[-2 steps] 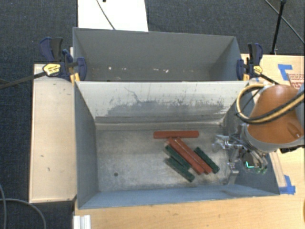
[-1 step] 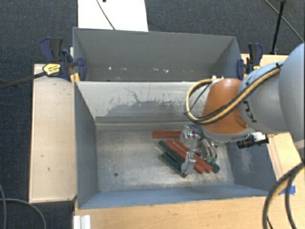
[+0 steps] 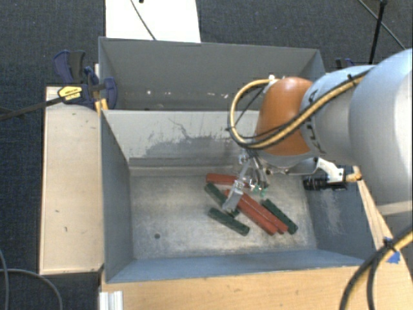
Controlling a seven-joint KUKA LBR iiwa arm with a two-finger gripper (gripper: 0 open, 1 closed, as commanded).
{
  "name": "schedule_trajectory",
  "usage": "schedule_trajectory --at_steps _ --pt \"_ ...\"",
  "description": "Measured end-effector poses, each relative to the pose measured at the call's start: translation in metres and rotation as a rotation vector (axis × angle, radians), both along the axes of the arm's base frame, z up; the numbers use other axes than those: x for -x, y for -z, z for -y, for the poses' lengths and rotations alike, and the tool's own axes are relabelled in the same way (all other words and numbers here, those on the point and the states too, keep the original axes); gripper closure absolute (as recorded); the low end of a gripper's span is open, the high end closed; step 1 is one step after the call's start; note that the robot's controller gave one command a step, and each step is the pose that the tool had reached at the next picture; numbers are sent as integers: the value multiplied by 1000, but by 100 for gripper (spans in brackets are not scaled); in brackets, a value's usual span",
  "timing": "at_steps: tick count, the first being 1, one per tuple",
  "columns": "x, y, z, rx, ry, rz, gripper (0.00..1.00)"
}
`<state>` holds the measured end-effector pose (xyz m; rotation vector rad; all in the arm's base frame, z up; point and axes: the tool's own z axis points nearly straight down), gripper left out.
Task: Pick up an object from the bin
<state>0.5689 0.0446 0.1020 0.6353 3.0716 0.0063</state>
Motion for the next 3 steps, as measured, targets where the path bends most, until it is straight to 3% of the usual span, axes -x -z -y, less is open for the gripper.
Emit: schedule_trajectory --at_steps 1,2,3 --pt "12 2 5 2 73 -7 0" --pt "23 31 17 0 278 -3 0" --pt "21 30 17 2 271 -1 0"
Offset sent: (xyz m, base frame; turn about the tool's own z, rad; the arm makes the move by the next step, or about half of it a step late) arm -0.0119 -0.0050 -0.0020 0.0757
